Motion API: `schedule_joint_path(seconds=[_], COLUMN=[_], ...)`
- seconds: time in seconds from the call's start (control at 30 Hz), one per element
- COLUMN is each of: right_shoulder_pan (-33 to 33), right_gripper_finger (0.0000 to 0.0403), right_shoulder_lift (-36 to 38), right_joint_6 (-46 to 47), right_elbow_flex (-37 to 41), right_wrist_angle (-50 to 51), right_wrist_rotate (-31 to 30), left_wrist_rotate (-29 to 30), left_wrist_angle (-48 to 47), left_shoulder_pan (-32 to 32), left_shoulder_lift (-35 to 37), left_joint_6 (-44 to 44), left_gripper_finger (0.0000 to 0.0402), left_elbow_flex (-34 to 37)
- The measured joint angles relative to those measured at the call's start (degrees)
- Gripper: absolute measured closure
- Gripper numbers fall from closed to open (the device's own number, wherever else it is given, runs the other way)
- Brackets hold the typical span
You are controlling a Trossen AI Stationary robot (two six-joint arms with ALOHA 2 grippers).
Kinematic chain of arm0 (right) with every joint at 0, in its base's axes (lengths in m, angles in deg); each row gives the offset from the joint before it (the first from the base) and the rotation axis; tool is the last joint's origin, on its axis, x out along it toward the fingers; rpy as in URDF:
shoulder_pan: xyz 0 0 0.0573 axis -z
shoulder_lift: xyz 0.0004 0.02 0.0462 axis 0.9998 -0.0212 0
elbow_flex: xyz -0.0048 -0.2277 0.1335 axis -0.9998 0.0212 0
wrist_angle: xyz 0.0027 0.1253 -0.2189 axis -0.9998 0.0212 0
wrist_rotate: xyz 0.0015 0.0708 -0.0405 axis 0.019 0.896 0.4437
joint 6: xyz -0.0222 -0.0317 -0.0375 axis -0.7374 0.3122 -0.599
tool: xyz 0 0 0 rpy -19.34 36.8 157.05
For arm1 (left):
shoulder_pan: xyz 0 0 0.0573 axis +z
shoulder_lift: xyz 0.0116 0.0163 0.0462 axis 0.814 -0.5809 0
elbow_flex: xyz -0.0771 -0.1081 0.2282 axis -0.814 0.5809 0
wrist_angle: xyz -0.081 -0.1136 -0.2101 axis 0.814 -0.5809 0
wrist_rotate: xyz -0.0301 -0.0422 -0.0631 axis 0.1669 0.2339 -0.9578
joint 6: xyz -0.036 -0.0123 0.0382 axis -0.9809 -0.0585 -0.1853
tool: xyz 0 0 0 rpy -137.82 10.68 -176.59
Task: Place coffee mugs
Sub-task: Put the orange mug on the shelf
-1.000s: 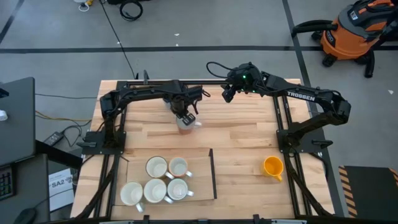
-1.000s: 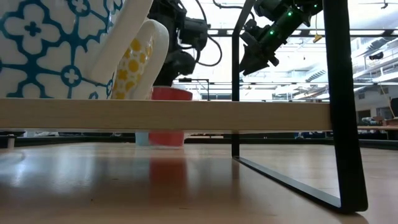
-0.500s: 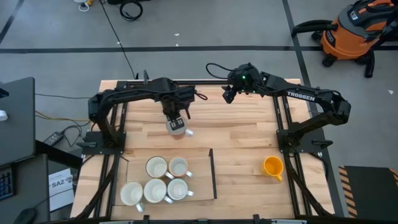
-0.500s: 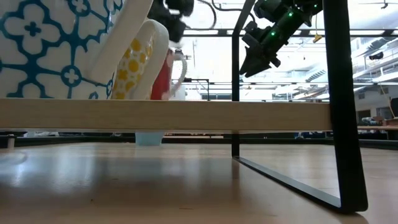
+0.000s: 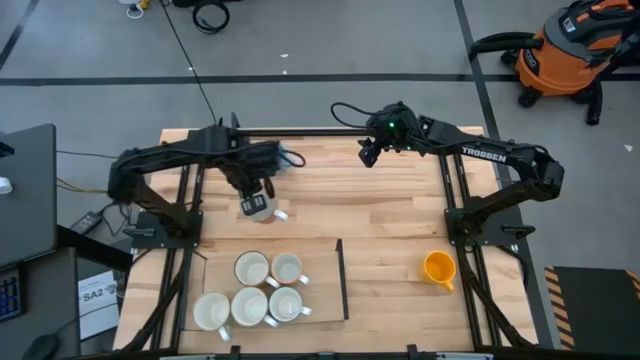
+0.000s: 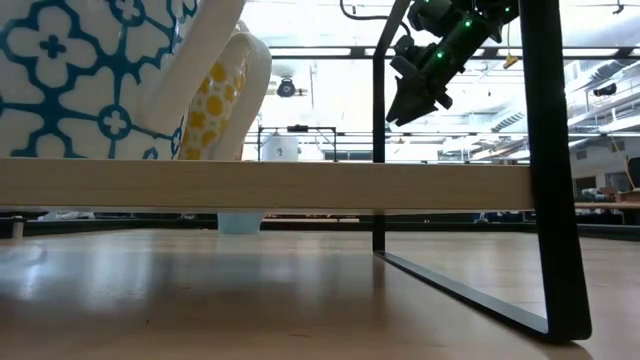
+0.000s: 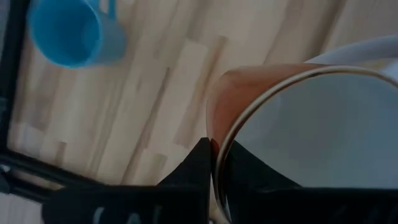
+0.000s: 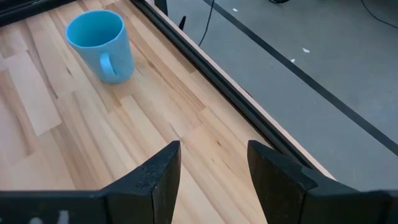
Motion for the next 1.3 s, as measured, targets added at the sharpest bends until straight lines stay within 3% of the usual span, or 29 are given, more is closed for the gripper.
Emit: schedule_joint_path(seconds=[0.33, 0.67, 1.03, 1.3], right_shoulder_pan=[0.0, 0.0, 0.0, 0.0], right_gripper_finger=[0.0211, 0.0211, 0.0211, 0.0211], right_shoulder_lift=[0.0, 0.0, 0.0, 0.0], right_joint_6=[0.0, 0.0, 0.0, 0.0], right_elbow_flex=[0.0, 0.0, 0.0, 0.0], right_wrist_angle=[0.0, 0.0, 0.0, 0.0], right_wrist_rotate=[0.0, 0.0, 0.0, 0.0], left_wrist_rotate=[2.5, 0.1, -6.3, -7.4], left_wrist_angle=[-0.4, -0.2, -0.1, -0.2], left_shoulder_pan=[-1.3, -1.3, -1.9, -10.1], left_shoulder_lift=[13.5, 26.3, 32.1, 32.6], left_joint_6=[-6.9, -11.9, -10.2, -13.2], left_gripper_finger=[0.0373, 0.0373, 0.0373, 0.0373], left_elbow_flex=[12.8, 25.7, 32.5, 35.2])
